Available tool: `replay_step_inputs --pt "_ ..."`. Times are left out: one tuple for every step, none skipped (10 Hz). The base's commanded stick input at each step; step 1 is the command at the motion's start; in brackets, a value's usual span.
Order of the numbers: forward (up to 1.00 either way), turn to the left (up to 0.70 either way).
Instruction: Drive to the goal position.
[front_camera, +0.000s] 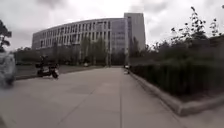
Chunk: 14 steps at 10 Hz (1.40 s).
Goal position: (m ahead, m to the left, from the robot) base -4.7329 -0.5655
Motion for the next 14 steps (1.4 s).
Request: replay_step_inputs --pt "0.70 0.05" --pt "0.70 0.05" --pt "0.70 0.05" --pt "0.70 0.05" --pt "0.70 0.05" --pt "0.70 0.05" --pt "0.70 0.05" --pt "0.70 0.05" --pt "0.70 0.06" --pt "0.55 0.30" --pt "0.01 0.69" --pt "0.00 0.25" --pt "0.00 0.00" --pt "0.00 0.00"
